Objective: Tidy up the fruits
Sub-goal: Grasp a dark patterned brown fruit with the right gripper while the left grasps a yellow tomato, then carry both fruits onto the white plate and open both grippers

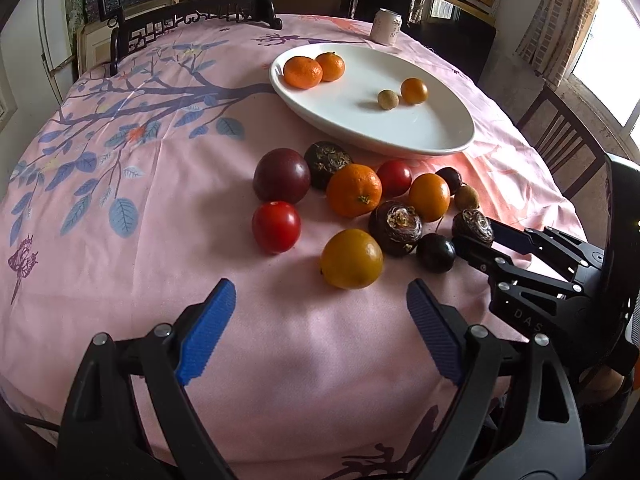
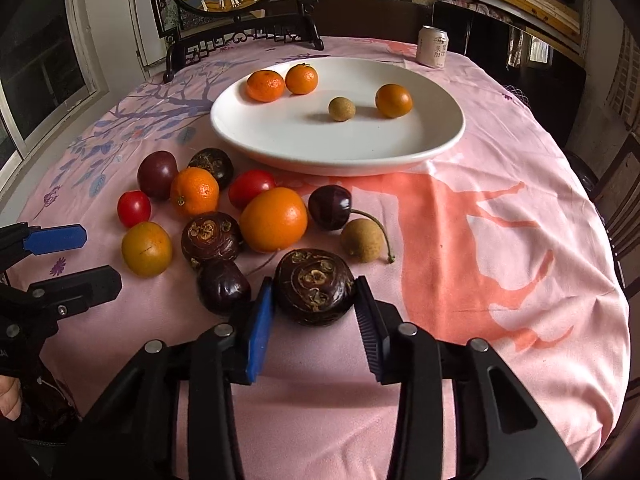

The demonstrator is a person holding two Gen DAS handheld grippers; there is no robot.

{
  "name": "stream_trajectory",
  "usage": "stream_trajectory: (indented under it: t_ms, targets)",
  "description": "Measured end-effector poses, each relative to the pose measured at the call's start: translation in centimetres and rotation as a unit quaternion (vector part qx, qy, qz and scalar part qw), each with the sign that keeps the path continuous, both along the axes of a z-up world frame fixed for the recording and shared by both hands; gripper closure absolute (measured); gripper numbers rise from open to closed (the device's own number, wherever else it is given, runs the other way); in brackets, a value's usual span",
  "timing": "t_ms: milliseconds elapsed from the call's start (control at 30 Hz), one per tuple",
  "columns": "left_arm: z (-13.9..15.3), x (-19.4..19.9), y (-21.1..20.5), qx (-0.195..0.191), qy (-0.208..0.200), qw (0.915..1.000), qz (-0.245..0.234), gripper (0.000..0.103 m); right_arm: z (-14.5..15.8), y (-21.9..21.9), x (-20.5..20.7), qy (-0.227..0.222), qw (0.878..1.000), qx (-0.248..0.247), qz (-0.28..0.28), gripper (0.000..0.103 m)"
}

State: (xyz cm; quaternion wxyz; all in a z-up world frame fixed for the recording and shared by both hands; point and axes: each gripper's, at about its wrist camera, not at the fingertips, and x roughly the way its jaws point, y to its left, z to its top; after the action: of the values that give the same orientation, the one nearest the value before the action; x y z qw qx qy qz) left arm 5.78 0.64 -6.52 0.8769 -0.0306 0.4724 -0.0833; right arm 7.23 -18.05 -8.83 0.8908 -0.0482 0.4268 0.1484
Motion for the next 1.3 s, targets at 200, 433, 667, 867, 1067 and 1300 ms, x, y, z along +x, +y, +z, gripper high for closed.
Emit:
stream_trajectory:
  t_ms: [200,433,667,867,1067,1300]
  targets:
    - [-1.0,0.6,-1.6,0.012,0.009,0.9999,-0.009,0.018,0.9,-2.5,-1.4,-0.009,1.0,0.008,-0.024,0.063]
    - [-2.1,2.6,-3.2,0.031,0.007,0.9995,0.003,0.043,1.2,-4.1,-2.1,-0.011,0.999,0.027,-0.033,0.063]
    - [-1.8,2.7,-3.2,0.019,0.0,0.9998,0.001,0.065,1.4,-4.1,-2.5,-0.015,0.999,0.033,-0.029,0.063]
    - [-1.1,2.2,-3.3,0.016,-0.008,0.9998,-0.003,0.065,1.4,-3.7,-2.3,-0.014,0.999,0.031,-0.026,0.063]
    - [0.1,2.0,-3.0,0.016,-0.023,0.9996,-0.003,0.065,1.9,-3.0,-1.5,-0.016,0.999,0.024,-0.017,0.063]
    - [1.4,2.9,-2.7,0.022,-0.038,0.999,-0.002,0.065,4.0,-1.8,0.3,-0.045,0.999,0.011,0.0,0.063]
